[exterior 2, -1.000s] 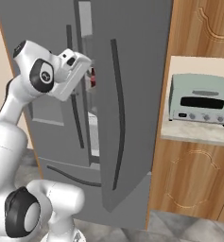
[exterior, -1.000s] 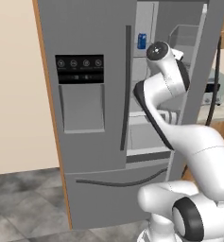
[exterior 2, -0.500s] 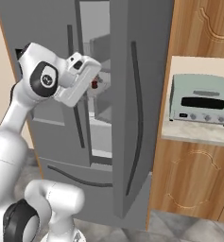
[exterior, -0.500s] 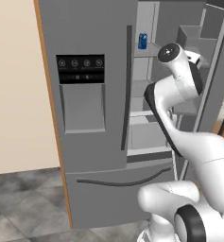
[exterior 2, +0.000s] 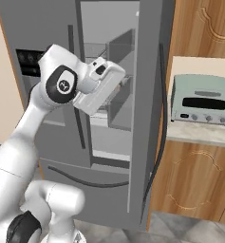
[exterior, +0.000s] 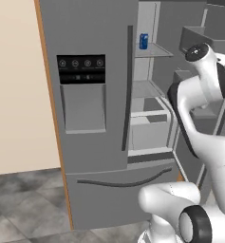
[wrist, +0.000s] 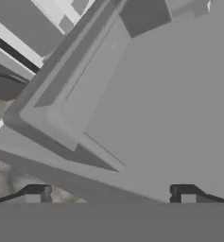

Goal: Open the fridge, grab two sodas, and place both sodas inside the bowl with ice on the dining counter.

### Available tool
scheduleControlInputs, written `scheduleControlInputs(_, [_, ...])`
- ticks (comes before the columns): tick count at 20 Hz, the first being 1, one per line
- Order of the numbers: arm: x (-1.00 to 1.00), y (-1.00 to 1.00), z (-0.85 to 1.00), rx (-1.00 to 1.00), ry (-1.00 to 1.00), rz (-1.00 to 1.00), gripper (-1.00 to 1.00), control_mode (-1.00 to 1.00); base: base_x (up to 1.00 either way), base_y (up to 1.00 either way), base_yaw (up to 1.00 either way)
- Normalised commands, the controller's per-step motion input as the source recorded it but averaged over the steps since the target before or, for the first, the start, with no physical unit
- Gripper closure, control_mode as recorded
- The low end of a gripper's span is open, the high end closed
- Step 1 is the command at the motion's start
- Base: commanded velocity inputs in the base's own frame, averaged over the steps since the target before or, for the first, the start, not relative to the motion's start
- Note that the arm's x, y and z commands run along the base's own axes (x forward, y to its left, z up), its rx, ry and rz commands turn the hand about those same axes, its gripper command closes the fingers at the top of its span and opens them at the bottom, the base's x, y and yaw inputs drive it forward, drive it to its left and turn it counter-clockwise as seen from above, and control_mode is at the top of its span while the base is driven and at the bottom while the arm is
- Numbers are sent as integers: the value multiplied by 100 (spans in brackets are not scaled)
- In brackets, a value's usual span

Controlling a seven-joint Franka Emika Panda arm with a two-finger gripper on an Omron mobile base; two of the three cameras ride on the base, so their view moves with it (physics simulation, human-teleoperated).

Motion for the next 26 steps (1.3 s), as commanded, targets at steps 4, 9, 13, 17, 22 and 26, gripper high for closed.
scheduleControlInputs(4, [0,-100,0,2,12,-5,-100,-100,0,0,0])
scheduleControlInputs(9, [-6,-79,0,1,5,-2,-100,-100,0,0,0])
scheduleControlInputs(13, [-65,1,0,4,-10,0,-100,-100,0,0,0])
scheduleControlInputs(17, [-60,63,-2,8,-6,1,-100,-100,0,0,0])
scheduleControlInputs(22, [-32,100,-13,9,-5,4,-100,-100,0,0,0])
scheduleControlInputs(26, [-13,100,-22,18,-10,2,-100,-100,0,0,0])
